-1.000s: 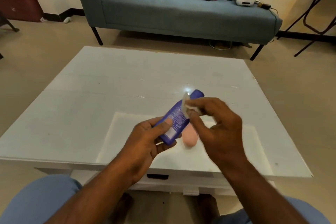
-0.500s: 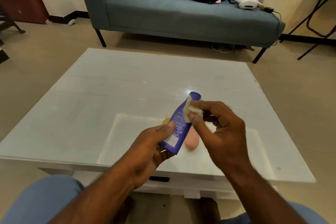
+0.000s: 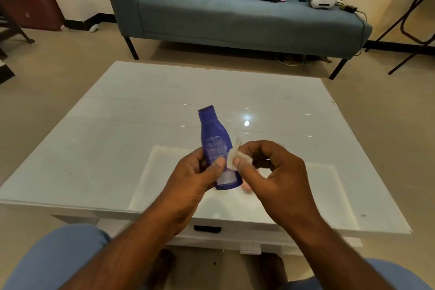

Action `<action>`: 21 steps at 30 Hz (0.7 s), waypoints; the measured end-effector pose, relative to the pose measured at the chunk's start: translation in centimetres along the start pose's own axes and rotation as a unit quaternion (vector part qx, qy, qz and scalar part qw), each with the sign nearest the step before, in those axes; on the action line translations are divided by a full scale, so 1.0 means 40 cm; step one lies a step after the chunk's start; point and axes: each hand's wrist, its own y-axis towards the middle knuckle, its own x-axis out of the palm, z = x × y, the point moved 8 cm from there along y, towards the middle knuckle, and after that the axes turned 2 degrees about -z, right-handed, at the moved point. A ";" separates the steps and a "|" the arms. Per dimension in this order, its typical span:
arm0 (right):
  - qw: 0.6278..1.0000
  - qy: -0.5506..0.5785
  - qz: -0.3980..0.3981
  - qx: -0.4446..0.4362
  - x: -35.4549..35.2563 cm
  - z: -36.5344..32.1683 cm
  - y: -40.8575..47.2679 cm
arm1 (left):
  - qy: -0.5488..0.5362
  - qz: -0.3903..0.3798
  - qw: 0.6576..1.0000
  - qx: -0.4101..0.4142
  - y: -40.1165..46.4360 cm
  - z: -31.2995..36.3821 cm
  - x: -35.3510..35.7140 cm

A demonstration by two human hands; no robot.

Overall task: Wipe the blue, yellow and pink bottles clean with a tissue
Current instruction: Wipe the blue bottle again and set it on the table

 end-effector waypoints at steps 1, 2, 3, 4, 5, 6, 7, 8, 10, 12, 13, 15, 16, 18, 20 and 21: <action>1.000 -0.005 0.021 -0.007 -0.012 -0.003 0.002 | 0.081 -0.025 0.996 0.022 -0.007 0.008 0.009; 0.999 -0.004 0.045 -0.016 -0.026 -0.010 0.005 | 0.155 -0.048 0.986 0.039 -0.015 0.012 0.023; 0.998 -0.002 0.066 -0.024 -0.039 -0.019 0.008 | 0.200 -0.062 0.977 0.051 -0.023 0.010 0.037; 0.997 0.002 0.074 -0.027 -0.046 -0.023 0.011 | 0.209 -0.063 0.974 0.058 -0.028 0.010 0.045; 0.998 0.010 0.064 -0.023 -0.046 -0.025 0.014 | 0.196 -0.054 0.977 0.067 -0.031 0.014 0.047; 0.999 0.022 0.040 -0.006 -0.037 -0.020 0.015 | 0.169 -0.033 0.982 0.074 -0.031 0.021 0.039; 0.999 0.026 0.008 0.019 -0.024 -0.006 0.013 | 0.140 -0.004 0.987 0.077 -0.028 0.028 0.023; 0.999 0.013 -0.026 0.045 -0.009 0.012 0.008 | 0.118 0.028 0.990 0.076 -0.022 0.033 0.001; 0.995 -0.040 -0.066 0.063 0.014 0.035 -0.004 | 0.123 0.067 0.988 0.071 -0.011 0.041 -0.035; 0.998 -0.038 -0.042 0.038 0.013 0.025 -0.008 | 0.184 0.040 0.979 0.076 -0.010 0.041 -0.028; 1.000 -0.017 -0.013 0.013 0.005 0.008 -0.007 | 0.210 0.019 0.975 0.077 -0.012 0.036 -0.017; 0.998 0.012 0.041 -0.037 -0.019 -0.030 0.000 | 0.235 -0.003 0.969 0.081 -0.014 0.027 0.002; 0.997 0.013 0.052 -0.048 -0.026 -0.039 0.002 | 0.237 -0.001 0.968 0.087 -0.016 0.028 0.005; 0.999 0.002 0.040 -0.027 -0.026 -0.030 0.007 | 0.215 0.025 0.971 0.105 -0.019 0.043 -0.002; 0.999 -0.037 -0.010 0.028 -0.007 0.013 0.005 | 0.180 0.058 0.974 0.126 -0.020 0.067 -0.023; 0.997 -0.053 -0.024 0.041 -0.002 0.026 0.002 | 0.172 0.064 0.974 0.135 -0.020 0.073 -0.031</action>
